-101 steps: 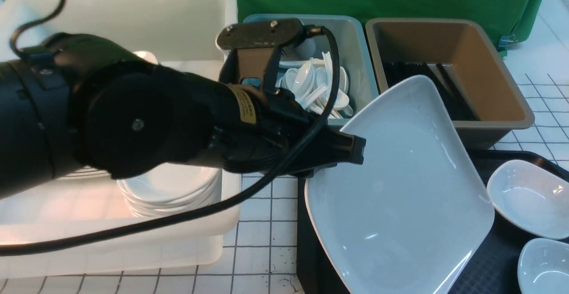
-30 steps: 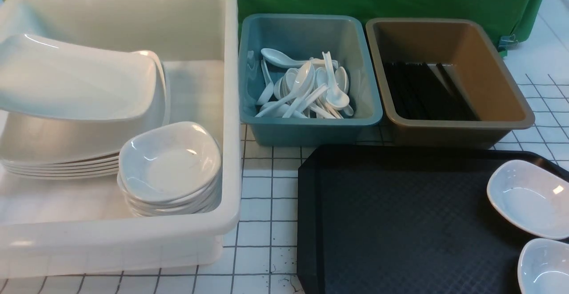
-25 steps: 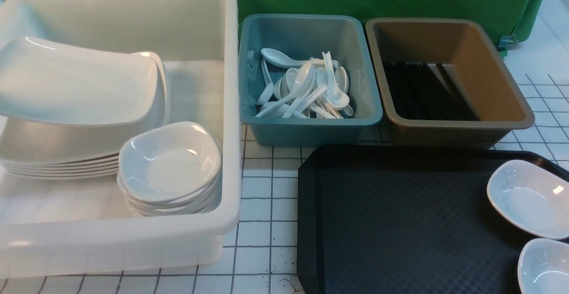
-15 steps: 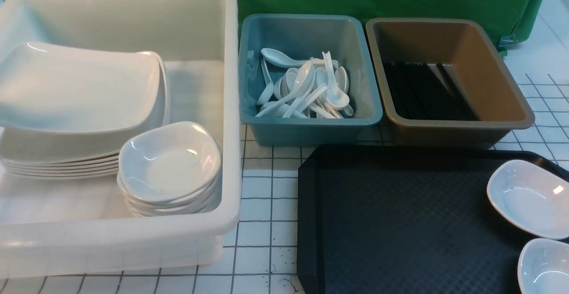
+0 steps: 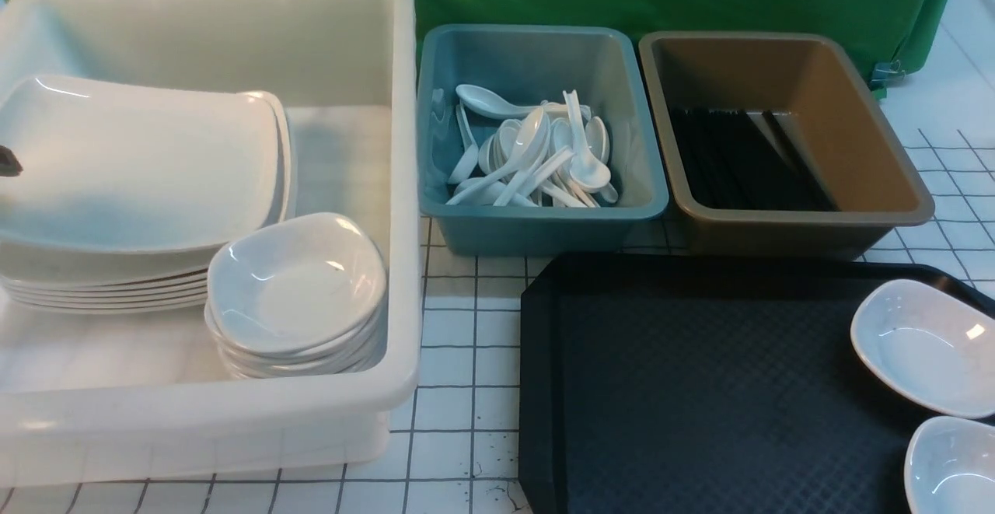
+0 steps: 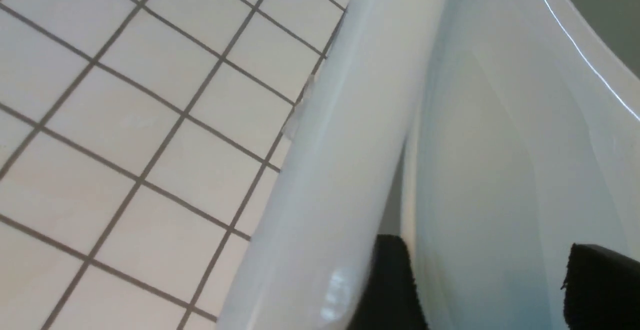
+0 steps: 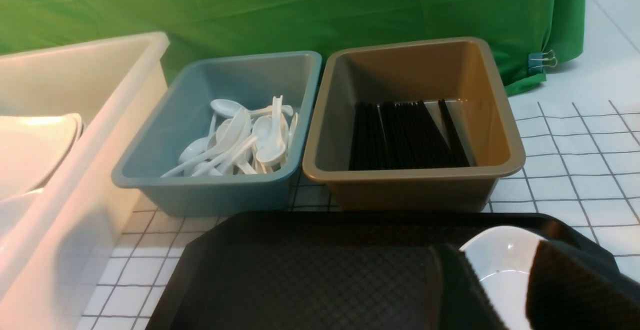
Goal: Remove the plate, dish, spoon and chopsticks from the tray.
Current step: Use the left arm to put the plate into the large storage box on the left, then use the right arm to grab a small plate from the dinner plate
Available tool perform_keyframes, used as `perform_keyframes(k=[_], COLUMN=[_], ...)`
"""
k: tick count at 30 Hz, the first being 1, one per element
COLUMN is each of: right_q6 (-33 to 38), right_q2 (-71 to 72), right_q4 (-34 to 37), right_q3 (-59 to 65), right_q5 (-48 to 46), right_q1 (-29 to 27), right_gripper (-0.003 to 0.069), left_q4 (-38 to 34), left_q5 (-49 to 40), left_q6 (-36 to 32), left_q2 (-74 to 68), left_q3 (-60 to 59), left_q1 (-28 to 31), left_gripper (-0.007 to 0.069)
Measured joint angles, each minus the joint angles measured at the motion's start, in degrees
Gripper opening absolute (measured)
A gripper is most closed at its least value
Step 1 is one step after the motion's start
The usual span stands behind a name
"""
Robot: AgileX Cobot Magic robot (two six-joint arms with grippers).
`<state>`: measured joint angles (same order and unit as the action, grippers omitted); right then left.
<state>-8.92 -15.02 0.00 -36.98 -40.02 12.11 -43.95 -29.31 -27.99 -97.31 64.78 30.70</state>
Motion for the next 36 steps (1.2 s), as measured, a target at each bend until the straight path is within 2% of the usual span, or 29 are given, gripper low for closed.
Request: perform_keyframes(k=[7, 11, 13, 15, 16, 18, 19, 21, 22, 23, 27, 31, 32, 34, 36], right_q6=[0.0, 0.0, 0.0, 0.0, 0.0, 0.0, 0.0, 0.0, 0.0, 0.0, 0.0, 0.0, 0.0, 0.0, 0.0], right_q2=[0.0, 0.0, 0.0, 0.0, 0.0, -0.1, -0.1, -0.8, -1.2, -1.6, -3.5, -6.2, -8.6, -12.1, -15.0], right_q4=[0.0, 0.0, 0.0, 0.0, 0.0, 0.0, 0.0, 0.0, 0.0, 0.0, 0.0, 0.0, 0.0, 0.0, 0.0], right_q3=[0.0, 0.0, 0.0, 0.0, 0.0, 0.0, 0.0, 0.0, 0.0, 0.0, 0.0, 0.0, 0.0, 0.0, 0.0], right_q5=[0.0, 0.0, 0.0, 0.0, 0.0, 0.0, 0.0, -0.3, -0.6, -1.2, -4.8, -9.2, -12.4, -16.3, -17.9], right_q1=[0.0, 0.0, 0.0, 0.0, 0.0, 0.0, 0.0, 0.0, 0.0, 0.0, 0.0, 0.0, 0.0, 0.0, 0.0], right_gripper=[0.0239, 0.0239, 0.0239, 0.0239, 0.0239, 0.0227, 0.0225, 0.0188, 0.0169, 0.0134, 0.0023, 0.0006, 0.0004, 0.0004, 0.0004], left_q4=[7.1, 13.0, 13.5, 11.7, 11.4, 7.4, 7.1, 3.2, 2.8, 2.6, 4.8, 7.5, 8.9, 10.7, 12.1], left_q5=[-6.4, -14.2, -18.4, -25.1, -25.7, -32.1, -32.5, -37.4, -38.1, -39.0, -39.6, -40.0, -40.1, -40.2, -40.3], left_q6=[4.4, 9.4, 10.7, 11.6, 11.7, 11.2, 11.1, 9.6, 9.2, 8.7, 9.2, 10.4, 10.7, 10.9, 10.8], left_q2=[-0.2, -0.9, -1.0, -1.0, -1.0, -1.0, -1.0, -0.9, -0.6, -0.1, 1.5, 2.7, 3.0, 3.0, 3.0], left_q3=[2.8, 7.9, 10.5, 13.8, 14.0, 17.0, 17.2, 18.7, 18.8, 18.9, 18.9, 18.9, 18.9, 18.9, 18.9], left_q1=[0.0, 0.1, 0.1, 0.1, 0.1, 0.1, 0.1, -0.8, -1.5, -3.2, -10.5, -18.7, -22.9, -27.6, -29.6], left_gripper=[0.0493, 0.0493, 0.0472, 0.0412, 0.0405, 0.0281, 0.0269, 0.0126, 0.0083, 0.0031, -0.0004, -0.0006, -0.0006, -0.0005, -0.0003])
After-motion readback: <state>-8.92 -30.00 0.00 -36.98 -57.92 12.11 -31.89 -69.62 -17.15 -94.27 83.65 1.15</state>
